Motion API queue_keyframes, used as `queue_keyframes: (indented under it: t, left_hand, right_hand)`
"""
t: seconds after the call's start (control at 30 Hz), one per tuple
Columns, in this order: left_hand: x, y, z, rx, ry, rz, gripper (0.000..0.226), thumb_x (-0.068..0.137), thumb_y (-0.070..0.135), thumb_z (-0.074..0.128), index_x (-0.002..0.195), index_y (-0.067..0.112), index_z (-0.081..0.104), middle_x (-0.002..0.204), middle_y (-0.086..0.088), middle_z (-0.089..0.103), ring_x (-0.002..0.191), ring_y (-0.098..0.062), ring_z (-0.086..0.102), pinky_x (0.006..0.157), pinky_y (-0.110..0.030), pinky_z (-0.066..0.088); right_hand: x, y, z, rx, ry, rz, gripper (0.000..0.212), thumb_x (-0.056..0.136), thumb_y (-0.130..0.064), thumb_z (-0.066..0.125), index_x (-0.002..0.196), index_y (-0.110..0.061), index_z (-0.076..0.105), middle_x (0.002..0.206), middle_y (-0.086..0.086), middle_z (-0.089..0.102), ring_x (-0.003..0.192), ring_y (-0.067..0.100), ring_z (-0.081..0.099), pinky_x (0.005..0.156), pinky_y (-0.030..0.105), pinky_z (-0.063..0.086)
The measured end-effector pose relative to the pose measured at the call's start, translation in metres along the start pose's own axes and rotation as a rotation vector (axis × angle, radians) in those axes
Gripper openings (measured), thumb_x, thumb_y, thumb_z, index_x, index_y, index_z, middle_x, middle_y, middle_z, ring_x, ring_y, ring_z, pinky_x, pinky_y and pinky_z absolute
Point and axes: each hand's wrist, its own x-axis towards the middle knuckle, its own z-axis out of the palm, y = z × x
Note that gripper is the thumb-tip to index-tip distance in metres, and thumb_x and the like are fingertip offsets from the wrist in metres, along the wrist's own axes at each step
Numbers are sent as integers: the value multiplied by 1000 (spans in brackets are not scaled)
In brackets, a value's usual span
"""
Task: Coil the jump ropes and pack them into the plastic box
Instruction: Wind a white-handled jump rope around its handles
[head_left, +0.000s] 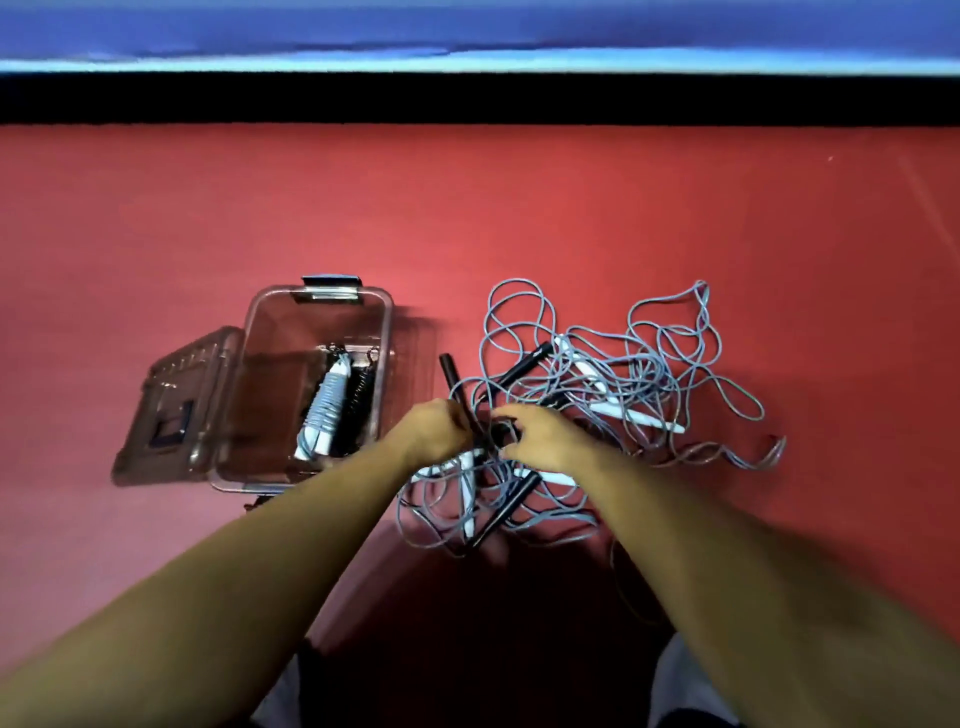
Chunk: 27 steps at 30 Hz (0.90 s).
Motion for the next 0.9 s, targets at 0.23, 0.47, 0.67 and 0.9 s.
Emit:
queue_keyframes:
  t: [0.23,0.47,0.67,0.9]
  left_hand:
    - [13,-42,36,246,-224,135,55,74,41,63,119,10,66,113,-10,70,103,-29,65,88,-28,47]
    - [13,-40,22,108,-15,158,26,92,36,67,100,12,73,93,-15,72,89,-32,65,72,-28,41]
    - [-20,12,-30,-41,88,239,36,91,35,68,63,15,60,63,-12,60,57,-18,49,60,-29,41]
    - [-87,76,-114,-168,192,326,35,101,38,51,82,15,70,63,-7,56,54,-9,50,57,-21,39]
  right_hand:
    - [19,20,23,-371,-53,6,35,83,-3,61,116,-16,64,123,9,42,95,30,60,89,40,52]
    - [13,18,10,-375,91,88,14,83,-1,53,83,-11,63,92,9,61,83,30,62,70,30,48]
    - [-5,-7,-36,-178,292,81,10,74,-3,65,66,-8,62,67,13,62,64,27,54,69,35,56]
    - [-79,-88,-117,110,321,16,13,85,-4,62,77,-9,72,79,17,71,63,12,62,62,26,49]
